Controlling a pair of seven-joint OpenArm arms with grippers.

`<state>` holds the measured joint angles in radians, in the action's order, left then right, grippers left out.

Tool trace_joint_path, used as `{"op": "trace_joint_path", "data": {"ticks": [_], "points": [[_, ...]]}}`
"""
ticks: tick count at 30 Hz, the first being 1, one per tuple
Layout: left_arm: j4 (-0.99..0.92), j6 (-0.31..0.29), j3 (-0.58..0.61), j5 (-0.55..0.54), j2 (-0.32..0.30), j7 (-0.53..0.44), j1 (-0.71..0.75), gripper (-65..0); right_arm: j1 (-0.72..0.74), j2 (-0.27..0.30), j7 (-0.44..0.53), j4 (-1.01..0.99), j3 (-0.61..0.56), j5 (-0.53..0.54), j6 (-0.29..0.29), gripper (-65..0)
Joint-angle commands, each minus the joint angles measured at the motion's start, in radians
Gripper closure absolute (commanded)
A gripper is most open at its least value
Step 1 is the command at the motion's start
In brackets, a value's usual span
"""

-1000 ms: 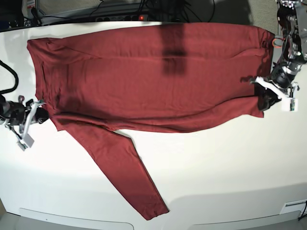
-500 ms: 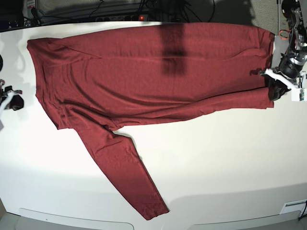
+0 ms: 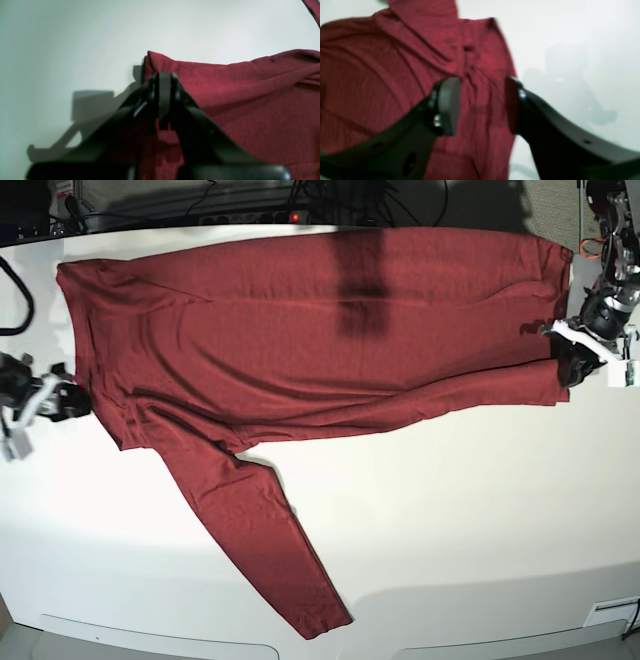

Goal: Fold the T-shirt properly
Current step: 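Drag the held sleeve with the right gripper along the shirt's side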

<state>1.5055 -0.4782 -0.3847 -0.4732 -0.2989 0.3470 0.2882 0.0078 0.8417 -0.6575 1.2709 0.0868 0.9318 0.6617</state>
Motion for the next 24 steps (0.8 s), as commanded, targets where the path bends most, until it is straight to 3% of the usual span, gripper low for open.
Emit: {"op": "trace_joint_path", "data": {"ticks": [1,5,8,14,20,24], "points": [[0.019,-0.005,-0.006,-0.018,-0.011,-0.025,-0.006,0.0,0.051,0.02,0.026,0.013,-0.021,0.001,-0.018,-30.4],[0.019,-0.005,-0.006,-0.018,-0.012,-0.026,-0.006,0.0,0.202,-0.018,0.023,-0.014,-0.191,-0.05,-0.099,-30.4],[0.019,-0.005,-0.006,-0.018,-0.012,-0.026,-0.006,0.0,0.322,-0.047,0.02,-0.09,-0.323,-0.046,-0.127,-30.4],[0.019,-0.005,-0.006,-0.018,-0.012,-0.026,-0.006,0.0,0.528,-0.131,0.008,-0.313,-0.501,-0.045,-0.13,-30.4],[0.019,-0.005,-0.006,-0.018,-0.011,-0.027,-0.008,0.0,0.702,-0.256,0.029,-0.598,-0.618,-0.071,-0.129,-30.4],[0.019,-0.005,-0.006,-0.017,-0.011,-0.033,-0.008,0.0,0.766,-0.345,0.045,-0.739,-0.638,-0.233,-0.129,-30.4]]}}
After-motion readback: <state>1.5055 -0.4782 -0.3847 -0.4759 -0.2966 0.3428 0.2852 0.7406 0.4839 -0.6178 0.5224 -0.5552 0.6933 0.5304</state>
